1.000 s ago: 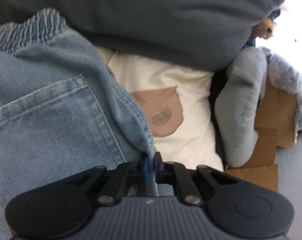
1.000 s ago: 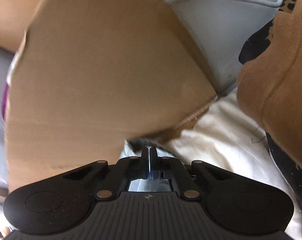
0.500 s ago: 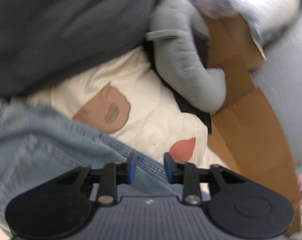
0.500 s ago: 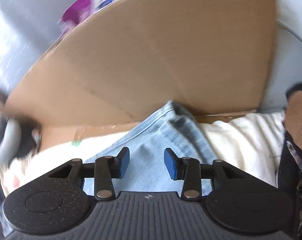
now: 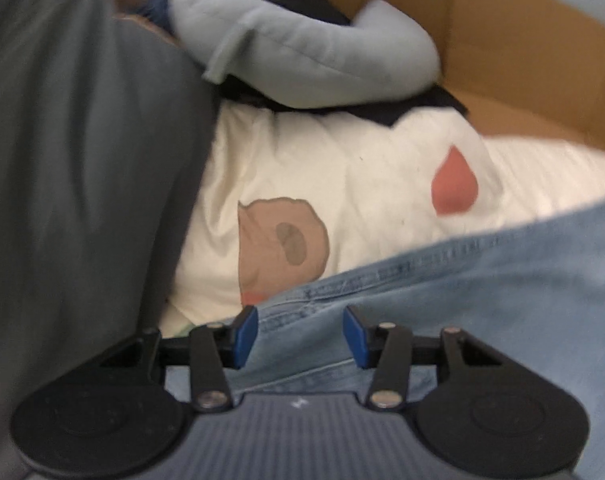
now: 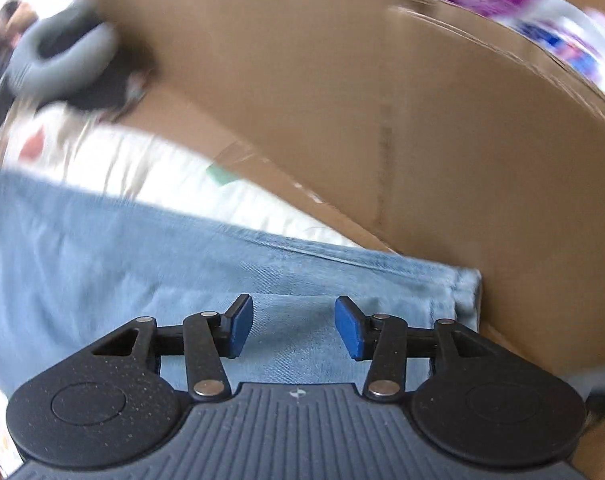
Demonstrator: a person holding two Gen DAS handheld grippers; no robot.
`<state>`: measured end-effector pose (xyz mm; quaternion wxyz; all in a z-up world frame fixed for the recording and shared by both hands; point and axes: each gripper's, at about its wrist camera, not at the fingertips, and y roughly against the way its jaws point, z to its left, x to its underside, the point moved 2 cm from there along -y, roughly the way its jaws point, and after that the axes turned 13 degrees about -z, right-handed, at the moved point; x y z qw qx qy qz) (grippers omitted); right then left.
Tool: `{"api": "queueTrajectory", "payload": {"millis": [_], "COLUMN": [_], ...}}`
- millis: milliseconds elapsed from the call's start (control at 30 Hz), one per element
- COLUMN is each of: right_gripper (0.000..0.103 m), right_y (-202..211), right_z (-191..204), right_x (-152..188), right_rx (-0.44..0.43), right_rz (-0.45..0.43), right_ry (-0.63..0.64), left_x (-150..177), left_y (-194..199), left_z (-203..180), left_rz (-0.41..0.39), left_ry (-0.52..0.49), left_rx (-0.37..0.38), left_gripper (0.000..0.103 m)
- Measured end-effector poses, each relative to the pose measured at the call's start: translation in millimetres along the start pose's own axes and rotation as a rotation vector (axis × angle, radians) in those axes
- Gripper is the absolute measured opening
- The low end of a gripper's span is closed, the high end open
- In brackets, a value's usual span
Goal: Fold clothes
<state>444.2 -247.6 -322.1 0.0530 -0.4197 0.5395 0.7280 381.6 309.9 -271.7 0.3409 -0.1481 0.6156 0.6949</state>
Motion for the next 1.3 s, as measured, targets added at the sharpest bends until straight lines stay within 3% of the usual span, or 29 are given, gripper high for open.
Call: {"api": "queueTrajectory", "payload": {"millis": [200, 433, 533, 600, 700, 933, 1000, 1067, 1300], "right_gripper": [0.055, 0.055, 0.055, 0.055, 0.055, 0.055, 0.054, 0.045, 0.045], "right_y": [-13, -35, -51, -61, -74, -104, -112, -121, -139], "right_z": [28, 79, 109, 128, 154, 206, 216, 226, 241], "right_x": [-16, -27, -30, -34, -41, -51, -50, -48, -39], "right_rx": [-0.100, -0.219, -0.263, -0.311, -0.361, -0.464, -0.479, -0.491, -0.488], "right_rz": [0.068, 0.081, 0.078, 0.076, 0.069, 0.092, 0.119, 0.153, 0.251], "right_ry": [0.146, 0.201, 0.228, 0.224, 0.227, 0.283, 0.304, 0.326, 0.406], "left_x": [2, 1, -1, -1, 1, 8, 11, 13, 21], "left_y": [-10, -21, -29, -36, -41, -39, -34, -30, -16], "left_z": [-2, -14, -23, -30, -35, -32, -31, -30, -27], "left_rz": [0.024, 0.018, 0.041, 0.062, 0.069, 0.058, 0.043, 0.028, -0.023], "left_ry": [-0.209, -0.333, -0.338, -0.351, -0.381, -0.404, -0.408, -0.411, -0.420], "left_rx": [0.009, 0.078, 0.127, 0.152, 0.160, 0.176, 0.182, 0.187, 0.207], "left_gripper": [0.049, 0.049, 0.048, 0.039, 0.035, 0.013, 0.012, 0.011, 0.009]}}
